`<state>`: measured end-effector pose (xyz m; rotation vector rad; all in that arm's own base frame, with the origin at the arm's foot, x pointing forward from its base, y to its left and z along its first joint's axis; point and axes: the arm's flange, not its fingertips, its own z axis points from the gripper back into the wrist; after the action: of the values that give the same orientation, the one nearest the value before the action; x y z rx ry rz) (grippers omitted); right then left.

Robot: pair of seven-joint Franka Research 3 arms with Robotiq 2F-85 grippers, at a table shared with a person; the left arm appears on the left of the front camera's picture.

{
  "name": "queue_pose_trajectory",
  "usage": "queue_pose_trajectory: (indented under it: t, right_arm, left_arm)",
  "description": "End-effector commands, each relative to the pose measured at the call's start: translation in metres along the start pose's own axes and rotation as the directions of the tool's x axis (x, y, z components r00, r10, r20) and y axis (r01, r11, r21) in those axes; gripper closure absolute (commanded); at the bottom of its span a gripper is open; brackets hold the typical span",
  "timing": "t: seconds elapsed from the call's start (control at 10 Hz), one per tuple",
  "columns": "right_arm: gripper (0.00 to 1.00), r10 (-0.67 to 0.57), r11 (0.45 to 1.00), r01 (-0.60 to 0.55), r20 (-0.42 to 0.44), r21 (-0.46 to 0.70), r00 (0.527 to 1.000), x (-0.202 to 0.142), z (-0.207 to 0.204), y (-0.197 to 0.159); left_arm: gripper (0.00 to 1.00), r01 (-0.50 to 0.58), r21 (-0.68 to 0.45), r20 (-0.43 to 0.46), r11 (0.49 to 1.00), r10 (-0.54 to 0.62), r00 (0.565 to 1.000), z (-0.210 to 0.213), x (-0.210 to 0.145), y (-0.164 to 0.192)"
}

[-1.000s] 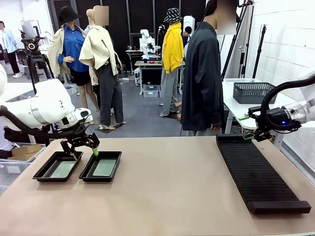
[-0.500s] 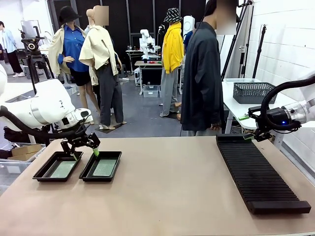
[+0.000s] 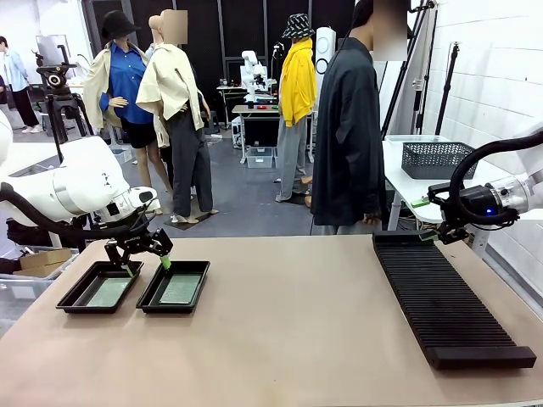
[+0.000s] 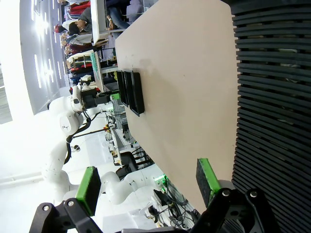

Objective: Inspect and transfer BCBs to ESD trays.
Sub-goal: Pick up the ESD tray and place it on the left side of the table.

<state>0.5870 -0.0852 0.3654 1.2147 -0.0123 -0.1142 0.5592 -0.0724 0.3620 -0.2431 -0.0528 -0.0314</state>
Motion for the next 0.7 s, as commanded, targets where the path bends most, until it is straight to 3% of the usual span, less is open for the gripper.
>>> queue_pose_trajectory:
  t: [0.0,0.5,0.6]
  right_arm:
    - [0.0,-0.015,1.0,0.015,0.006,-0.006,1.0,0.001,-0.002,0.002]
    - [0.0,-0.015,1.0,0.015,0.006,-0.006,1.0,0.001,-0.002,0.002]
    - [0.0,-0.015,1.0,0.015,0.006,-0.006,1.0,0.001,-0.002,0.002]
  left_arm:
    - [0.0,0.008,0.009,0.003,1.0,-0.008,1.0,0.001,0.0,0.001]
    - [0.0,0.0,0.0,0.0,1.0,0.0,1.0,0.0,0.0,0.0]
    - [0.0,-0.014,-0.159,0.014,0.987,0.016,1.0,0.017,0.002,0.016]
